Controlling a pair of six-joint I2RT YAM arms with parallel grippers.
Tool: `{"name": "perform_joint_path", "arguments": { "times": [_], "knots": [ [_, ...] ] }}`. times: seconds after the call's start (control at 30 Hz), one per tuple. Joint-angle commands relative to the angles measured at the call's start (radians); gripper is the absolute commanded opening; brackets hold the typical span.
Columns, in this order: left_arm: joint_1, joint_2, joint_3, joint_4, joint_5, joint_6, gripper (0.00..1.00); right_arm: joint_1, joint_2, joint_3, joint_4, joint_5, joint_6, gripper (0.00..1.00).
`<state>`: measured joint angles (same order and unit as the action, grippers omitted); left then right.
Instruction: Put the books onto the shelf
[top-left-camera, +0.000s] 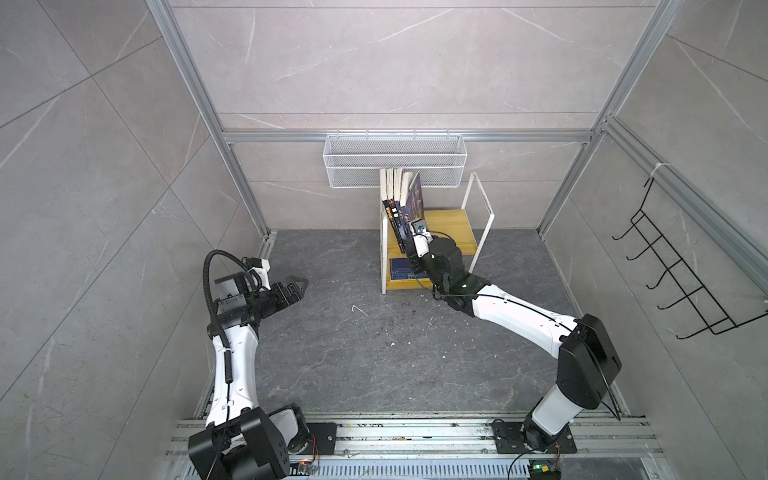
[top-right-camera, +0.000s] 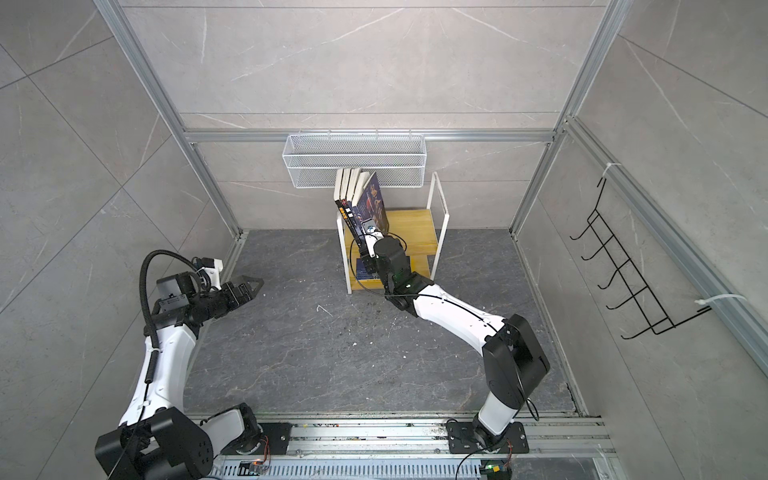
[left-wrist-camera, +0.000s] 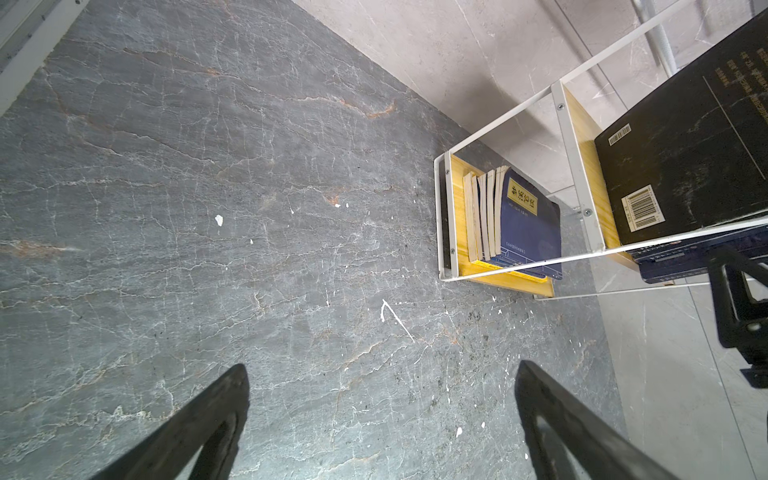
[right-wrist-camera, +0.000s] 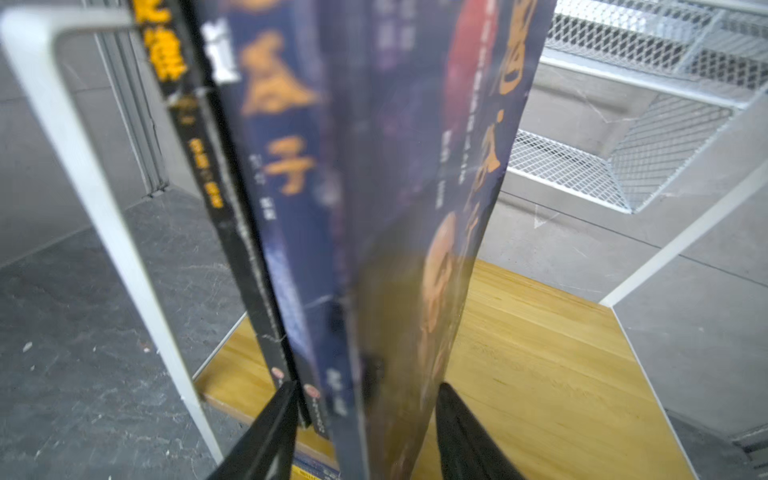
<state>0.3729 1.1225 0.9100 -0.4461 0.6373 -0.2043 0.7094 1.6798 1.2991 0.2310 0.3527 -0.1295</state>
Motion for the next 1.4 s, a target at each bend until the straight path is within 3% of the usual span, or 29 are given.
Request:
{"name": "perform_joint_path", "arguments": {
  "times": [0.0, 0.17, 0.3, 0.4, 0.53, 0.63, 0.83, 1.07, 1.17, 1.27, 1.37],
  "knots": [
    [0.008, -0.026, -0.002, 0.023, 0.027, 0.021, 1.0, 0.019, -0.05, -0.027, -0.06, -0.065, -0.025, 0.6],
    [0.009, -0.022, -0.006, 0.027, 0.027, 0.02, 1.0, 0.021, -0.139, -0.114, -0.143, -0.086, -0.041, 0.68],
    [0.012, -0.021, -0.006, 0.029, 0.03, 0.019, 1.0, 0.018, -0.229, -0.188, -0.196, -0.096, -0.062, 0.68],
    [0.012, -0.016, -0.005, 0.029, 0.029, 0.021, 1.0, -0.014, -0.275, -0.213, -0.238, -0.117, -0.066, 0.58],
    [0.011, -0.017, 0.018, 0.013, 0.065, 0.061, 1.0, -0.121, -0.271, -0.193, -0.233, -0.186, 0.027, 0.33],
    [-0.033, 0.005, 0.129, -0.114, 0.056, 0.228, 1.0, -0.172, -0.189, -0.107, -0.247, -0.198, 0.087, 0.27],
    [-0.223, 0.124, 0.504, -0.386, -0.028, 0.685, 1.0, -0.233, 0.001, 0.093, -0.269, -0.227, 0.184, 0.13],
    [-0.514, 0.296, 0.889, -0.676, -0.036, 1.113, 1.0, -0.265, 0.148, 0.222, -0.267, -0.242, 0.25, 0.05],
    [-0.646, 0.361, 1.003, -0.766, -0.056, 1.267, 0.89, -0.287, 0.188, 0.257, -0.272, -0.29, 0.246, 0.04],
    [-0.77, 0.425, 1.096, -0.797, -0.11, 1.335, 0.74, -0.309, 0.224, 0.289, -0.29, -0.348, 0.245, 0.0],
    [-0.869, 0.488, 1.161, -0.795, -0.162, 1.375, 0.46, -0.319, 0.244, 0.299, -0.291, -0.383, 0.243, 0.0]
  ]
}}
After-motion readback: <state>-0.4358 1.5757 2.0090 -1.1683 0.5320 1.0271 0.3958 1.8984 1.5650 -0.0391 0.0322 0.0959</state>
